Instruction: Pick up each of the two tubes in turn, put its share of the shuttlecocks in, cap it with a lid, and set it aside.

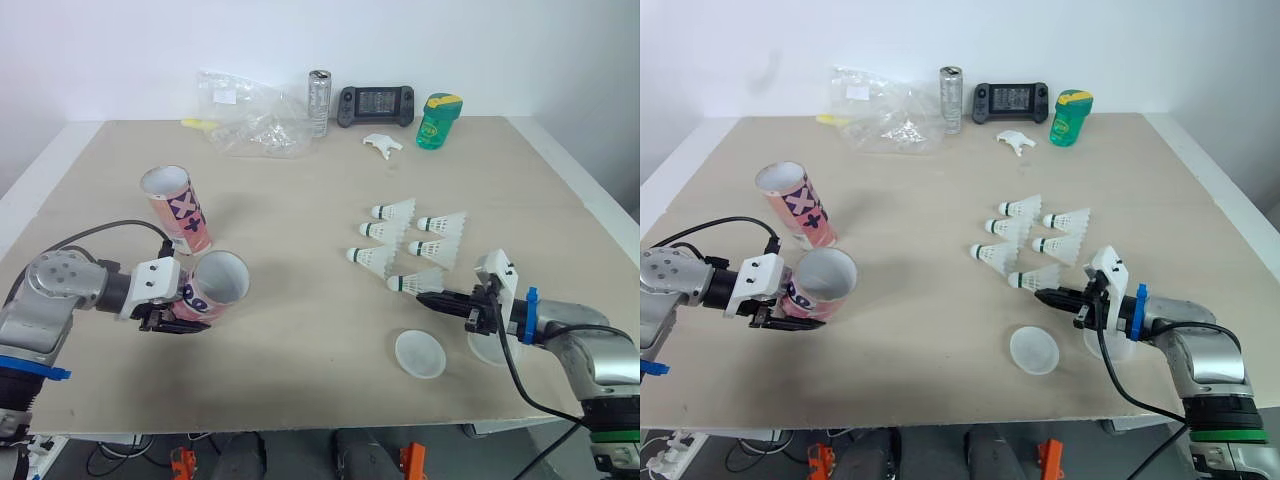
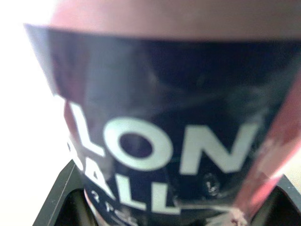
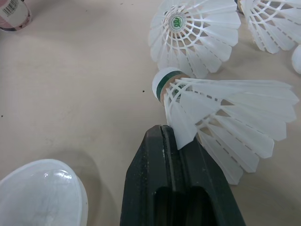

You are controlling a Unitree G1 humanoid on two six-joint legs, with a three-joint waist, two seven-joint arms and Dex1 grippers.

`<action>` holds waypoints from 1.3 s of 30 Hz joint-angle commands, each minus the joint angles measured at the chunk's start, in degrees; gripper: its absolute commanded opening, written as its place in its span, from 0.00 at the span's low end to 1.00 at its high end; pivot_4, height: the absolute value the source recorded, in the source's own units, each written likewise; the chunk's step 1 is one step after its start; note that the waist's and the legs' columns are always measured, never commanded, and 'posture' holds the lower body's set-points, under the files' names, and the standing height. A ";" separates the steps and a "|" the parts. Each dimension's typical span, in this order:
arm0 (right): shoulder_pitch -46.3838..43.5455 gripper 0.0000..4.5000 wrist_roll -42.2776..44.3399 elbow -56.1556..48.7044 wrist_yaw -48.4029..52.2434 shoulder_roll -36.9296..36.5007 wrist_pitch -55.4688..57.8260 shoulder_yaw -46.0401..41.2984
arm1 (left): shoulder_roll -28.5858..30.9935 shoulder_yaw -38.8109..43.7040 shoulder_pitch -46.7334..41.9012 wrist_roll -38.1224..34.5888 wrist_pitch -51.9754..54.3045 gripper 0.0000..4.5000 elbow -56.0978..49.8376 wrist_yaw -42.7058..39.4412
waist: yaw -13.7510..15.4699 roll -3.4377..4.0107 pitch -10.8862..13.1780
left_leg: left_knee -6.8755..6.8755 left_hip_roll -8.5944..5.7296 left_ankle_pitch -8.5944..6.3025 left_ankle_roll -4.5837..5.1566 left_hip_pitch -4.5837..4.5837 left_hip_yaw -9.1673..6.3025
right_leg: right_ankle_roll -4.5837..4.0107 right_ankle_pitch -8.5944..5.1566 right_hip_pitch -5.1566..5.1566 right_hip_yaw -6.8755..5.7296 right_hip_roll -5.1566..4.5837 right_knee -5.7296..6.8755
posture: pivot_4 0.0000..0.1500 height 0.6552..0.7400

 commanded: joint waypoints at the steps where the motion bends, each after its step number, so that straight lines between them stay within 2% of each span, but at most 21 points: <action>1: -0.90 0.01 3.71 -6.71 0.17 -3.63 1.36 -6.33 | 0.69 -3.53 1.73 1.12 0.55 0.63 0.48 -3.36 | 0.00 0.07 0.02 | 0.00 0.00 0.00 0.00 0.00 0.00 | 0.00 0.00 0.00 0.00 0.00 0.00 | 1.00 0.81; 5: -3.29 0.01 8.09 -13.29 1.97 -6.78 2.84 -9.35 | 0.83 -4.22 1.14 1.83 0.52 0.63 1.06 -3.90 | -0.10 0.27 -0.05 | 0.00 0.00 0.00 0.00 0.01 0.01 | 0.02 0.00 -0.01 0.03 0.00 0.01 | 1.00 0.81; 7: -7.33 0.01 11.00 -18.47 2.79 -6.72 3.55 -7.39 | 0.95 -4.84 0.55 2.27 0.72 0.63 1.61 -4.48 | -0.39 0.32 -0.07 | -0.01 0.04 -0.01 0.01 0.07 0.00 | -0.01 0.00 0.02 0.02 0.05 0.01 | 1.00 0.81; 10: -18.55 0.01 10.35 -24.97 4.86 -2.11 3.44 4.63 | 1.17 -6.16 -1.15 4.04 0.08 0.63 3.36 -5.39 | -0.66 0.34 -0.11 | -0.02 0.10 -0.01 0.01 0.13 -0.04 | -0.22 -0.04 0.06 -0.01 0.12 0.01 | 1.00 0.81; 13: -28.75 0.01 2.10 -22.48 5.93 4.15 0.32 16.99 | 0.74 -6.70 -2.81 4.43 -0.32 0.63 5.05 -6.20 | -1.62 0.57 -0.17 | -0.01 0.13 0.00 0.03 0.24 0.05 | -0.37 0.06 0.02 0.03 0.12 0.03 | 1.00 0.81; 17: -37.83 0.01 -5.10 -15.97 7.21 11.77 -4.58 26.86 | 0.33 -7.02 -4.43 4.77 -0.46 0.63 6.84 -6.73 | -1.34 0.49 -0.22 | 0.03 0.09 0.05 0.11 0.08 -0.01 | -0.33 0.01 -0.03 -0.01 0.10 0.04 | 1.00 0.81; 27: -46.29 0.01 -15.75 -3.85 12.17 20.73 -13.53 36.25 | 0.55 -6.22 -3.69 3.73 2.12 0.63 5.03 -6.25 | -1.29 0.50 -0.23 | 0.00 0.13 0.05 0.11 0.04 -0.11 | -0.28 0.00 -0.06 -0.13 0.14 0.18 | 1.00 0.81; 30: -49.55 0.20 -15.24 -1.63 15.40 22.13 -9.51 37.10 | 0.47 -5.92 -3.27 3.82 2.79 0.63 4.22 -5.91 | -1.31 0.51 -0.22 | 0.00 0.14 0.05 0.11 0.06 -0.11 | -0.31 0.01 -0.08 -0.12 0.15 0.24 | 1.00 0.81; 32: -50.46 0.41 -14.10 -2.22 16.40 22.19 -7.91 36.04 | 0.40 -5.74 -3.02 3.73 3.16 0.63 3.75 -5.79 | -1.30 0.50 -0.23 | 0.01 0.16 0.05 0.11 0.06 -0.11 | -0.40 -0.03 -0.10 -0.14 0.15 0.29 | 1.00 0.81; 33: -50.93 0.56 -12.30 -3.19 17.01 22.07 -6.13 34.69 | 0.37 -5.57 -2.76 3.52 3.43 0.63 3.48 -5.67 | -1.29 0.48 -0.24 | 0.01 0.17 0.05 0.11 0.06 -0.12 | -0.41 -0.05 -0.10 -0.15 0.15 0.29 | 1.00 0.81; 34: -51.15 0.62 -10.93 -4.16 17.54 21.57 -4.75 33.53 | 0.37 -5.48 -2.52 3.37 3.70 0.63 3.16 -5.54 | -1.26 0.48 -0.24 | 0.01 0.17 0.05 0.11 0.06 -0.12 | -0.40 -0.05 -0.08 -0.16 0.15 0.29 | 1.00 0.81; 35: -51.13 0.75 -9.46 -5.21 17.65 20.91 -3.18 32.05 | 0.38 -5.40 -2.23 3.29 3.90 0.63 2.84 -5.38 | -1.25 0.48 -0.24 | 0.01 0.17 0.05 0.11 0.05 -0.13 | -0.39 -0.06 -0.08 -0.16 0.15 0.29 | 1.00 0.81; 36: -50.69 0.81 -7.35 -6.45 18.03 19.86 -0.93 30.24 | 0.41 -5.35 -1.95 3.26 4.08 0.63 2.48 -5.20 | -1.25 0.48 -0.24 | 0.00 0.16 0.05 0.11 0.03 -0.12 | -0.37 -0.07 -0.09 -0.16 0.14 0.29 | 1.00 0.81; 39: -45.71 0.81 -1.84 -10.51 16.30 14.48 3.08 21.47 | 0.52 -4.79 -0.71 2.85 4.87 0.63 1.12 -4.48 | -1.03 0.40 -0.29 | 0.00 0.14 0.05 0.11 -0.01 -0.17 | -0.26 -0.07 -0.08 -0.18 0.12 0.27 | 1.00 0.81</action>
